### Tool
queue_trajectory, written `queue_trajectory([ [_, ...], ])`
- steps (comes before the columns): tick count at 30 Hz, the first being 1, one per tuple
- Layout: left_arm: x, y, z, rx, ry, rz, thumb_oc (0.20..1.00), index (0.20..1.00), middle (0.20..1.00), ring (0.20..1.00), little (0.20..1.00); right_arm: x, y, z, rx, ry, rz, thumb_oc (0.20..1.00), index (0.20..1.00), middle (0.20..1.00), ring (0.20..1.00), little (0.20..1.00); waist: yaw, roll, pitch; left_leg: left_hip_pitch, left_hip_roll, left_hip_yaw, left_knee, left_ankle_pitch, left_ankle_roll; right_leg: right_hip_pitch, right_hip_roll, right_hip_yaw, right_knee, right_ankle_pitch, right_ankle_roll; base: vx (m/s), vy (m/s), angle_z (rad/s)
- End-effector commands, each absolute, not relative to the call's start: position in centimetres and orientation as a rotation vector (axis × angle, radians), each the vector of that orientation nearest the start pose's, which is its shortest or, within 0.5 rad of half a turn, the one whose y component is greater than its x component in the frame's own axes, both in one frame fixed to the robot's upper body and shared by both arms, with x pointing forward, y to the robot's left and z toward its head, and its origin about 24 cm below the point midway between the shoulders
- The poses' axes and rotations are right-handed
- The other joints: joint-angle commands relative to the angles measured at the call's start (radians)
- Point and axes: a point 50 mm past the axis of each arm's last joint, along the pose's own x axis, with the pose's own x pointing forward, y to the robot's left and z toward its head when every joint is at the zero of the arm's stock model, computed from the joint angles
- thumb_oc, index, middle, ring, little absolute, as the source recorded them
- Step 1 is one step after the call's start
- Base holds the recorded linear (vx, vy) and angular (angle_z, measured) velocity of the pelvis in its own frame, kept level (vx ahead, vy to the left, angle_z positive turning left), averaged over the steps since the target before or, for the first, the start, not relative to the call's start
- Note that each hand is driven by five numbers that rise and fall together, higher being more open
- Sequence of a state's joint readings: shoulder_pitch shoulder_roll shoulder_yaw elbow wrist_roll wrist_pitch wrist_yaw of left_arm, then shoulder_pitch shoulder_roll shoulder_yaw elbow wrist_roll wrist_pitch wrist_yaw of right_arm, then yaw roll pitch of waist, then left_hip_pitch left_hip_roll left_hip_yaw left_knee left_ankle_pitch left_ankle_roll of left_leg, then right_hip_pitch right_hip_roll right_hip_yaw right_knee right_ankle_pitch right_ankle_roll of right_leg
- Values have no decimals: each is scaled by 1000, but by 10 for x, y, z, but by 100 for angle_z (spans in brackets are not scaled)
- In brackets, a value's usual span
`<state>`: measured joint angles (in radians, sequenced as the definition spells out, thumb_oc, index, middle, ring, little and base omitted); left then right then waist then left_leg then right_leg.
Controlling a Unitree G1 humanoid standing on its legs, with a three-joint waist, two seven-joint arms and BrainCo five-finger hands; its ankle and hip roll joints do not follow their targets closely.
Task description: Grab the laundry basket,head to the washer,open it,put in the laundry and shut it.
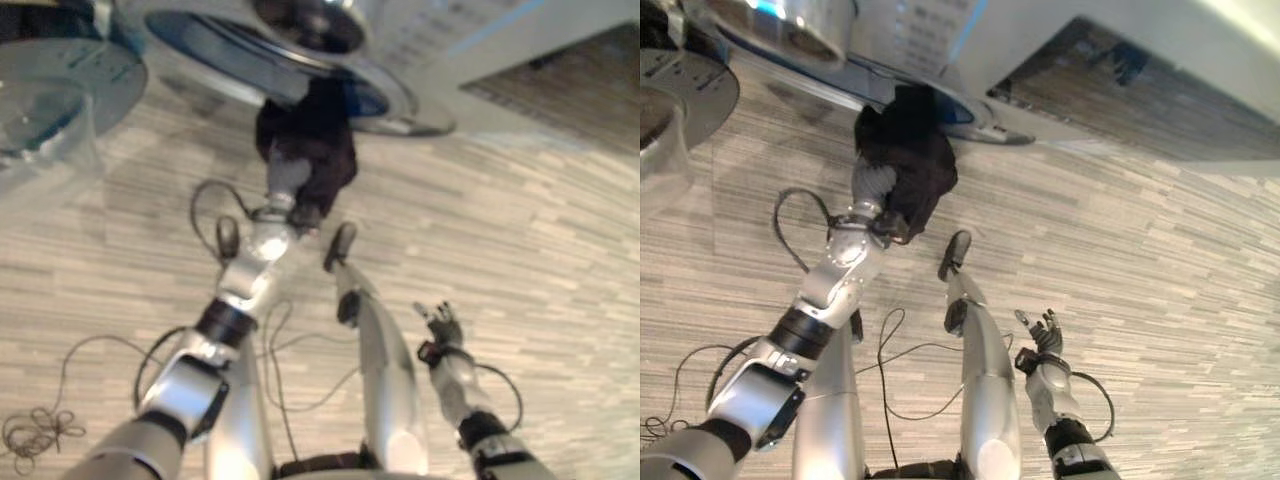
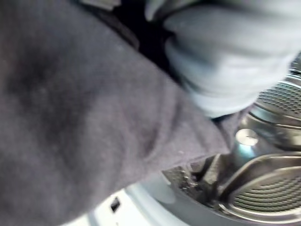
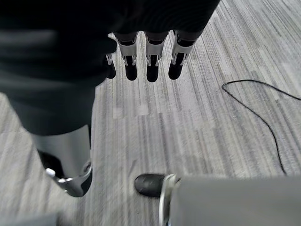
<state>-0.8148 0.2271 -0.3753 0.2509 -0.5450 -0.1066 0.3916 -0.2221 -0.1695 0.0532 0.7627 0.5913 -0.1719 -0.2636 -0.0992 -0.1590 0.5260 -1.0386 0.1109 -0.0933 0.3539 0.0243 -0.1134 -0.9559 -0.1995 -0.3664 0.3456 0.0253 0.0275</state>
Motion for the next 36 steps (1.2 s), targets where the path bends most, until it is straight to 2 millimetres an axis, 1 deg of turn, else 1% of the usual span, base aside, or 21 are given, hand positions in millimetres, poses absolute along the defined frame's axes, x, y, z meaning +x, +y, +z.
queue_trajectory([
  [1, 332, 47, 214, -281, -502, -242, 200, 200, 200, 200, 200, 235, -226, -65, 275, 425, -471, 1000, 1000, 1000, 1000, 1000, -24, 39, -85, -31, 3, 74, -98, 12, 27, 41, 0, 77, 112, -171, 79, 0, 0, 0],
  [3, 333, 43, 221, -275, -521, -244, 200, 200, 200, 200, 200, 237, -226, -63, 272, 414, -464, 1000, 1000, 1000, 1000, 1000, -29, 40, -98, -84, 9, 67, -67, 0, 31, -9, -5, 75, 146, -178, 86, 16, -5, -2],
  [6, 334, 42, 232, -271, -554, -235, 200, 200, 200, 200, 200, 236, -228, -62, 255, 410, -458, 1000, 1000, 1000, 1000, 1000, -41, 46, -108, -146, 14, 60, -15, -21, 49, -69, -11, 77, 195, -195, 90, 25, 8, -1],
  [7, 336, 46, 240, -275, -578, -212, 200, 200, 200, 200, 200, 237, -228, -62, 249, 409, -451, 1000, 1000, 1000, 1000, 1000, -46, 52, -118, -182, 17, 54, 16, -32, 52, -112, -15, 83, 236, -210, 88, 38, 15, -2],
  [11, 342, 54, 256, -279, -623, -160, 200, 200, 200, 200, 200, 236, -228, -64, 231, 418, -431, 1000, 1000, 1000, 1000, 1000, -59, 57, -142, -232, 22, 49, 50, -44, 56, -167, -13, 88, 279, -227, 82, 23, 8, -2],
  [12, 343, 57, 265, -288, -646, -139, 200, 200, 200, 200, 200, 235, -228, -65, 221, 428, -420, 1000, 1000, 1000, 1000, 1000, -63, 59, -153, -253, 25, 47, 61, -46, 57, -188, -14, 85, 293, -232, 80, 32, 8, -4],
  [13, 344, 62, 273, -307, -675, -104, 200, 200, 200, 200, 200, 235, -227, -68, 215, 443, -409, 1000, 1000, 1000, 1000, 1000, -65, 60, -165, -267, 28, 45, 57, -45, 55, -199, -14, 86, 293, -233, 80, 29, -10, -4],
  [15, 343, 74, 284, -333, -723, -54, 200, 200, 200, 200, 200, 235, -226, -67, 213, 433, -395, 1000, 1000, 1000, 1000, 1000, -64, 58, -173, -272, 29, 46, 49, -43, 53, -205, -13, 84, 286, -232, 81, 17, -27, -4],
  [16, 342, 80, 287, -347, -741, -21, 200, 200, 200, 200, 200, 234, -225, -67, 213, 431, -384, 1000, 1000, 1000, 1000, 1000, -66, 55, -178, -275, 30, 46, 46, -41, 51, -207, -13, 83, 281, -231, 82, 0, 0, 0],
  [19, 340, 90, 294, -387, -774, 30, 200, 200, 200, 200, 200, 233, -224, -68, 210, 430, -374, 1000, 1000, 1000, 1000, 1000, -70, 52, -186, -277, 31, 45, 34, -39, 48, -211, -11, 83, 271, -228, 83, 0, 0, 0],
  [20, 339, 102, 301, -401, -812, 90, 200, 200, 200, 200, 200, 232, -224, -68, 207, 432, -363, 1000, 1000, 1000, 1000, 1000, -73, 46, -191, -281, 29, 43, 30, -37, 45, -211, -7, 83, 262, -227, 83, 0, 0, 0],
  [22, 338, 112, 311, -399, -848, 140, 200, 200, 200, 200, 200, 232, -224, -68, 201, 431, -359, 1000, 1000, 1000, 1000, 1000, -77, 42, -197, -284, 30, 41, 27, -38, 43, -213, -4, 83, 257, -226, 83, 0, 0, 0],
  [25, 335, 122, 333, -392, -921, 182, 200, 200, 200, 200, 200, 234, -226, -67, 181, 430, -342, 1000, 1000, 1000, 1000, 1000, -85, 39, -205, -290, 33, 41, 21, -38, 42, -215, -2, 82, 246, -224, 85, 0, 0, 0],
  [26, 331, 126, 348, -384, -972, 201, 200, 200, 200, 200, 200, 235, -228, -66, 172, 427, -331, 1000, 1000, 1000, 1000, 1000, -92, 38, -208, -295, 35, 42, 19, -37, 41, -220, -1, 83, 242, -220, 88, 0, 0, 0],
  [27, 331, 126, 355, -378, -989, 204, 200, 200, 200, 200, 200, 236, -229, -65, 167, 425, -329, 1000, 1000, 1000, 1000, 1000, -94, 37, -209, -298, 36, 40, 19, -36, 41, -222, 0, 84, 242, -219, 89, 0, 0, 0],
  [28, 328, 123, 381, -357, -1040, 202, 200, 200, 200, 200, 200, 240, -234, -60, 141, 409, -316, 1000, 1000, 1000, 1000, 1000, -108, 38, -216, -305, 39, 42, 16, -34, 42, -229, 4, 88, 239, -218, 91, 14, 14, -3],
  [29, 326, 129, 400, -336, -1072, 224, 200, 200, 200, 200, 200, 242, -238, -56, 128, 397, -306, 1000, 1000, 1000, 1000, 1000, -118, 39, -222, -311, 41, 43, 17, -33, 42, -235, 7, 93, 238, -215, 93, 15, 15, -5],
  [30, 326, 131, 405, -340, -1077, 228, 200, 200, 200, 200, 200, 243, -239, -55, 128, 392, -304, 1000, 1000, 1000, 1000, 1000, -121, 39, -223, -312, 43, 43, 15, -32, 42, -237, 7, 94, 237, -213, 94, 14, 10, -9],
  [31, 324, 133, 415, -361, -1093, 219, 200, 200, 200, 200, 200, 244, -242, -53, 122, 387, -305, 1000, 1000, 1000, 1000, 1000, -126, 40, -226, -314, 44, 44, 12, -31, 41, -237, 8, 96, 232, -213, 95, 17, -6, -11],
  [34, 323, 131, 421, -392, -1097, 195, 200, 200, 200, 200, 200, 244, -244, -52, 118, 387, -305, 1000, 1000, 1000, 1000, 1000, -130, 42, -227, -313, 45, 45, 7, -30, 40, -234, 11, 98, 223, -214, 95, 10, -1, -5],
  [36, 319, 123, 429, -433, -1103, 145, 200, 200, 200, 200, 200, 244, -246, -52, 109, 393, -301, 1000, 1000, 1000, 1000, 1000, -134, 44, -228, -314, 42, 47, 1, -30, 40, -232, 11, 101, 212, -212, 96, 0, 0, 0],
])
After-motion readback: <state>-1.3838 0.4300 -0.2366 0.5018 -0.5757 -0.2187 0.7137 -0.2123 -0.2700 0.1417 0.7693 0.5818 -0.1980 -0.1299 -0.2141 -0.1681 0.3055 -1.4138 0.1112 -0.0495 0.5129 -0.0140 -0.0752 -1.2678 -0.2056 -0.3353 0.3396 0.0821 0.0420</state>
